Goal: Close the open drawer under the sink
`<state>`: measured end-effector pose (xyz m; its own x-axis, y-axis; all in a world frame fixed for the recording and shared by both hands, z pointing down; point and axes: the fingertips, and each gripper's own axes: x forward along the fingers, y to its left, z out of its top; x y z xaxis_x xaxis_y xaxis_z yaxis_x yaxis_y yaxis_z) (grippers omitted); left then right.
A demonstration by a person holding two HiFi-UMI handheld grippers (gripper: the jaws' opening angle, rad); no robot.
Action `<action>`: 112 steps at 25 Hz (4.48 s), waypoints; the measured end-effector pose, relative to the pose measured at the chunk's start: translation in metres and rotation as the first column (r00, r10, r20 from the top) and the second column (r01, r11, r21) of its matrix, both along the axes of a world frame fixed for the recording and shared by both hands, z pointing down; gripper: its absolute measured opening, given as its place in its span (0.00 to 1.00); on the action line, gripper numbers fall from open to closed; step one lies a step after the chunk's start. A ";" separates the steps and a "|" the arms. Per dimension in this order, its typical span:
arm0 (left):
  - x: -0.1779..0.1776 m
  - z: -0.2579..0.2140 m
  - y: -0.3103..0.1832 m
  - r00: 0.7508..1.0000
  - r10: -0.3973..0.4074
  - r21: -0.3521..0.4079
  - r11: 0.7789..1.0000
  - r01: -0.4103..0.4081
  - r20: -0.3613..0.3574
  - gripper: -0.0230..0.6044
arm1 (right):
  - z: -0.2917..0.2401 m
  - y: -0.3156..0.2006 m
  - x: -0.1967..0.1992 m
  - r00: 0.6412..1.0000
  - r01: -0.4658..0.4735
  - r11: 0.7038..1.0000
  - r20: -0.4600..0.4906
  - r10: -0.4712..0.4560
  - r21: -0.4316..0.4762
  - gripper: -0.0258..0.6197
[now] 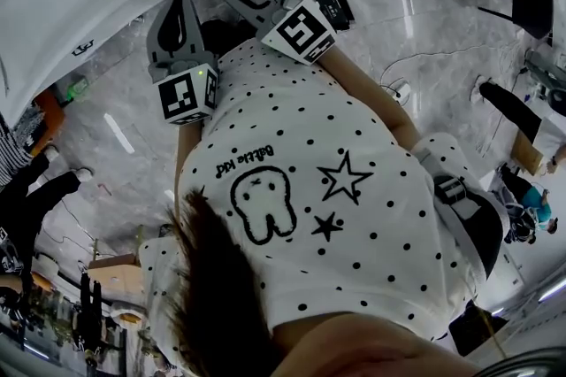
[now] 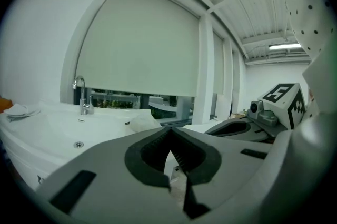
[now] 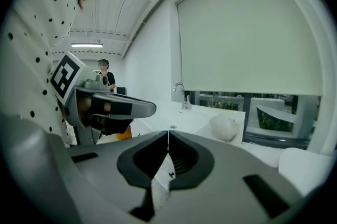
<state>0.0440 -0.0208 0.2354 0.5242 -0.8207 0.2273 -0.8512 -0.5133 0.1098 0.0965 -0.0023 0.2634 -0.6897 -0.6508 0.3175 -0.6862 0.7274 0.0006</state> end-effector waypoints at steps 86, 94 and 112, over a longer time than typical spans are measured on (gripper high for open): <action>-0.012 -0.003 -0.002 0.998 -0.056 0.007 0.998 0.056 -0.030 0.04 | 0.001 -0.002 0.000 1.000 0.010 1.000 -0.010 -0.010 0.021 0.06; -0.011 -0.004 -0.001 0.998 -0.055 0.010 0.998 0.056 -0.029 0.04 | 0.003 0.000 -0.001 0.999 0.026 0.999 -0.025 -0.026 0.021 0.06; -0.011 -0.002 -0.002 0.997 -0.058 -0.002 0.998 0.058 -0.046 0.04 | 0.005 0.001 0.000 0.999 0.022 1.000 -0.045 -0.021 0.013 0.06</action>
